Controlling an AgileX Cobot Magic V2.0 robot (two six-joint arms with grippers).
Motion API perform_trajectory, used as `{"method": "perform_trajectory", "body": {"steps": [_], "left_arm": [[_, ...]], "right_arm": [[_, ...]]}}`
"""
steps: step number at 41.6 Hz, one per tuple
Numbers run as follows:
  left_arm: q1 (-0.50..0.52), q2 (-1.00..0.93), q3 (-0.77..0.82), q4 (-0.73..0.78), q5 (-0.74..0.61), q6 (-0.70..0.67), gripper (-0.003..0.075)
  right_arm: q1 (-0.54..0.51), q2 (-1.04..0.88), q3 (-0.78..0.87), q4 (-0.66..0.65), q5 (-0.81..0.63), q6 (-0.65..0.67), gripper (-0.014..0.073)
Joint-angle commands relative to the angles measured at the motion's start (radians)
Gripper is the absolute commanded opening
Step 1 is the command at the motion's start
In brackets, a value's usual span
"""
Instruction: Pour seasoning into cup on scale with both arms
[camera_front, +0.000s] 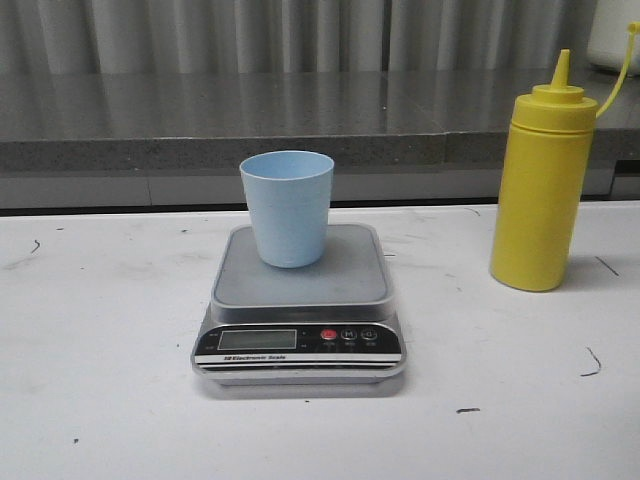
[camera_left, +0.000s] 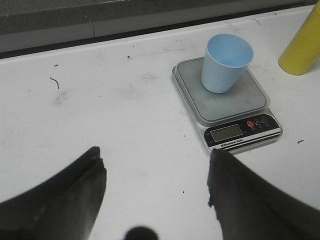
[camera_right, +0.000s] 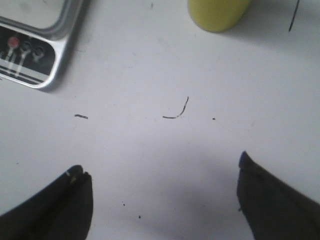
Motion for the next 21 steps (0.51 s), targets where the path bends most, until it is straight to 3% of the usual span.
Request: {"method": "perform_trajectory", "body": {"steps": [1,21], "left_arm": [[0.001,0.003,-0.027,-0.010,-0.068,-0.009,0.0440],[0.001,0.003,-0.027,-0.010,-0.068,-0.009,0.0440]], "right_arm": [[0.002,-0.102,-0.033,0.014,-0.024,-0.021,0.0605],[0.001,-0.478,-0.028,0.013,0.008,-0.005,0.0605]]}}
